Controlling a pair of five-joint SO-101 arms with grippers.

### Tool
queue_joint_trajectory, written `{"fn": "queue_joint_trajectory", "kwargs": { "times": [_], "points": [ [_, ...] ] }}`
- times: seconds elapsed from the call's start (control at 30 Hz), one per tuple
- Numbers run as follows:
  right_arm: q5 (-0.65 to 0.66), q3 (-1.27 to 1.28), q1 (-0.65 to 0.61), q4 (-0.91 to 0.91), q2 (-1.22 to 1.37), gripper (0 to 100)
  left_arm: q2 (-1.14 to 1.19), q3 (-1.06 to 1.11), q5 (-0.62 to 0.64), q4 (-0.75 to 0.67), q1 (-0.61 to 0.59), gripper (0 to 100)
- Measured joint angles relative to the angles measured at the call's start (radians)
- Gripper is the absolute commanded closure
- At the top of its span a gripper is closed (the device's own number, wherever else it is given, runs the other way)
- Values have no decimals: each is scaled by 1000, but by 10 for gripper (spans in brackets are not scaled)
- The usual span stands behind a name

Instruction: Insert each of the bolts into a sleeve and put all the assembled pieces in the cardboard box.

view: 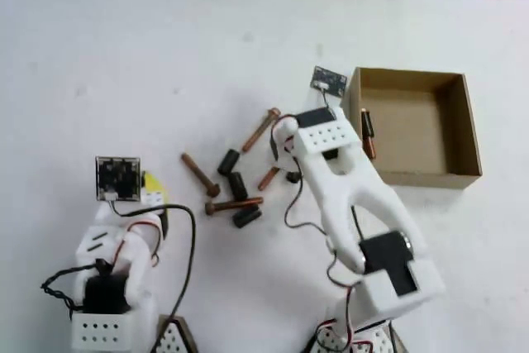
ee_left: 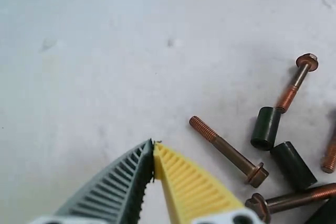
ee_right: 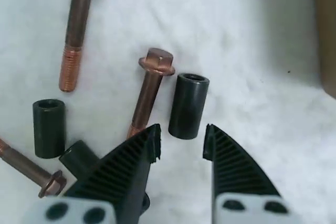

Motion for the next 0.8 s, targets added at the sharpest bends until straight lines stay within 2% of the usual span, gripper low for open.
{"fn": "queue_joint_trajectory", "kwargs": {
  "times": [0.8],
  "points": [
    [-54,-61,32,-18,130,875,0,0,0,0,0,980]
  ]
}}
